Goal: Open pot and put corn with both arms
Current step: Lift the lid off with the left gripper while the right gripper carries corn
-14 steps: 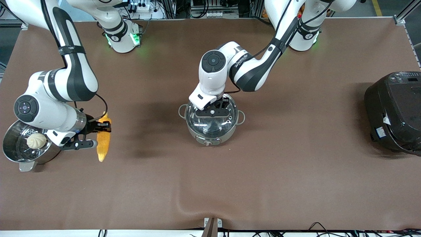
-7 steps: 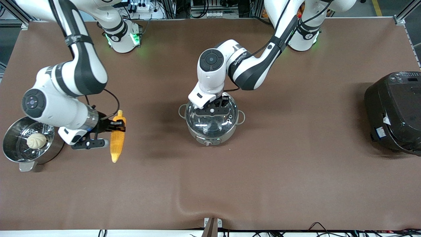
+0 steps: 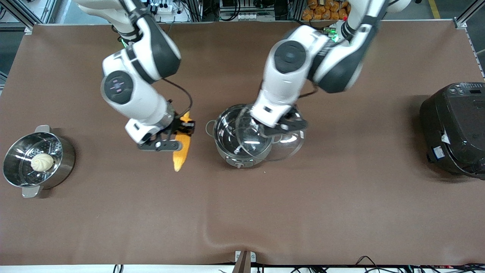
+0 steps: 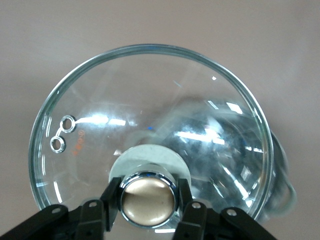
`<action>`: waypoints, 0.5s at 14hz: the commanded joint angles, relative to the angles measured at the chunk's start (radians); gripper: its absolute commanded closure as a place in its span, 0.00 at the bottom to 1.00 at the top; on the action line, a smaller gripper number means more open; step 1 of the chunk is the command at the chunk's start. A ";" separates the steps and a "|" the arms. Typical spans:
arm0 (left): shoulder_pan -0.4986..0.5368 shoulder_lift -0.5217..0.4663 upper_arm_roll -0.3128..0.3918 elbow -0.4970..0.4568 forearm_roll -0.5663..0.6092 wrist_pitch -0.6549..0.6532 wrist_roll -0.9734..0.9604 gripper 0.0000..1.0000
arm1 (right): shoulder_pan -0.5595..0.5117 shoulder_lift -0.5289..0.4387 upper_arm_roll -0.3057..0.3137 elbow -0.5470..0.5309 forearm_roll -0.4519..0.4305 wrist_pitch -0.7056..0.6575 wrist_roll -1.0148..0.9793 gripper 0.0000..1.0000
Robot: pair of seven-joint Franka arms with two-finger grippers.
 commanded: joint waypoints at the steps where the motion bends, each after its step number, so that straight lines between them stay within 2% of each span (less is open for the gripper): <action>1: 0.155 -0.003 -0.010 -0.037 -0.019 -0.044 0.055 1.00 | 0.133 0.051 -0.014 0.035 -0.035 -0.006 0.156 0.78; 4: 0.310 0.045 -0.007 -0.049 0.007 -0.041 0.176 1.00 | 0.258 0.118 -0.015 0.052 -0.040 0.081 0.322 0.78; 7: 0.387 0.052 -0.010 -0.128 0.070 0.055 0.212 1.00 | 0.290 0.173 -0.014 0.052 -0.040 0.187 0.361 0.78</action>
